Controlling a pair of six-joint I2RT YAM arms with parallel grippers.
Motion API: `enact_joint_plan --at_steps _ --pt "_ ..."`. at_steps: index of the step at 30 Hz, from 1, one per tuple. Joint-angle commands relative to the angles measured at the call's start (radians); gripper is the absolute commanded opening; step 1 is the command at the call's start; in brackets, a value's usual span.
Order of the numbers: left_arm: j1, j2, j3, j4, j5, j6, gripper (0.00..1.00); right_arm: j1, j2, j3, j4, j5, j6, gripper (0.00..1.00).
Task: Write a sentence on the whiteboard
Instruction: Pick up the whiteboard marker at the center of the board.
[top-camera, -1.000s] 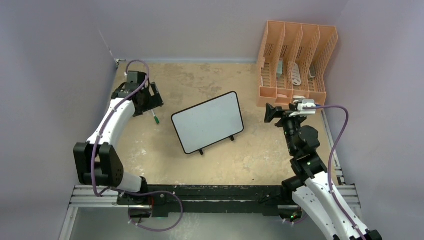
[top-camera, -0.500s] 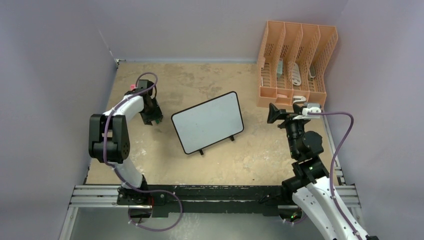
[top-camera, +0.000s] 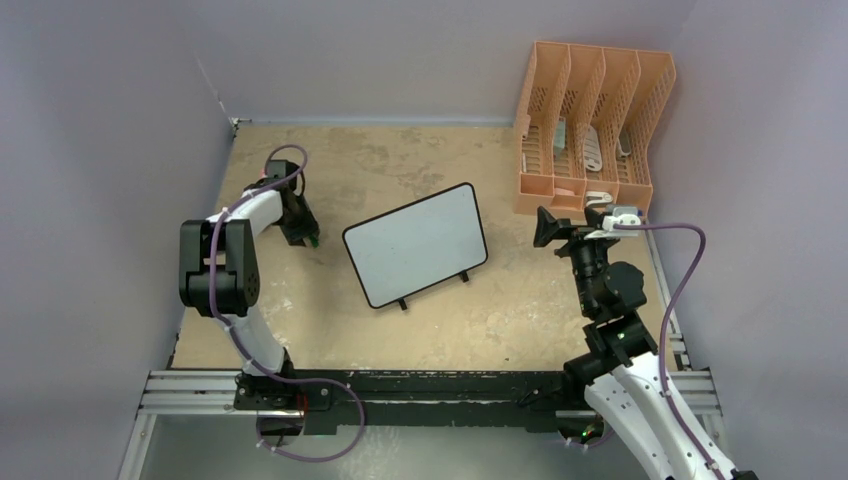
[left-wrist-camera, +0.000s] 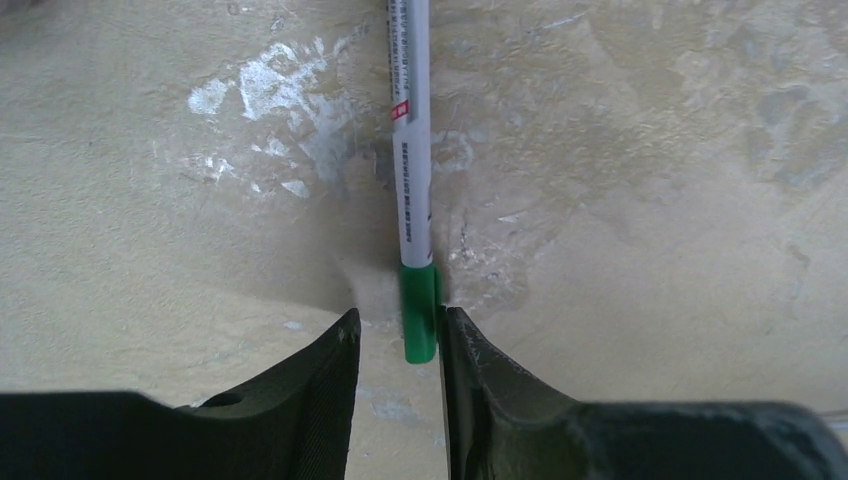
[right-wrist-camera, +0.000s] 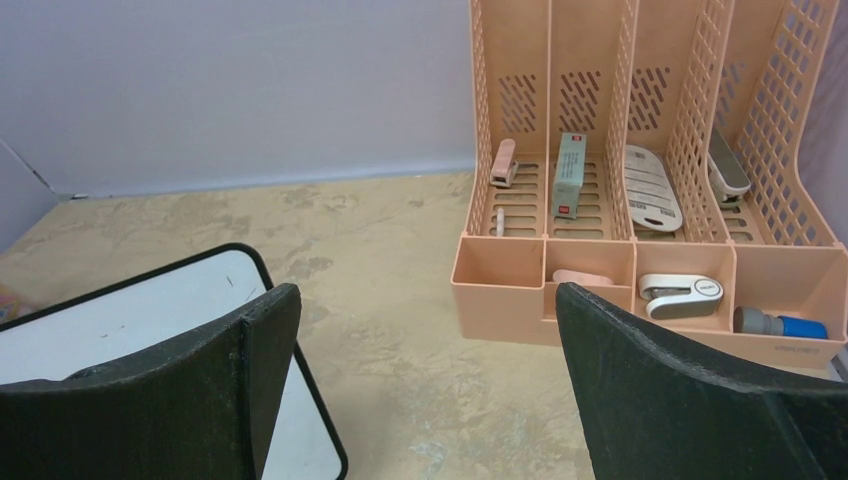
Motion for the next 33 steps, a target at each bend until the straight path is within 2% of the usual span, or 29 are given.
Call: enact_joint_plan --at_steps 1,10,18,21,33 --pt "0.011 0.032 0.028 0.013 0.004 0.017 0.32 0.006 0.002 -0.001 0.056 -0.021 -0.015 0.99" --pt "0.006 0.068 0.008 -0.028 -0.035 0.050 0.24 0.006 -0.008 0.001 0.056 -0.021 -0.018 0.99" --pt "-0.014 0.069 -0.050 -0.024 -0.011 0.060 0.19 0.006 -0.021 0.004 0.054 -0.020 -0.020 0.99" --pt "-0.055 0.067 -0.045 -0.038 -0.024 0.066 0.17 0.005 -0.024 0.005 0.051 -0.020 -0.022 0.99" --pt "-0.061 0.052 -0.030 -0.042 -0.053 0.088 0.25 0.005 -0.024 0.009 0.053 -0.020 -0.026 0.99"
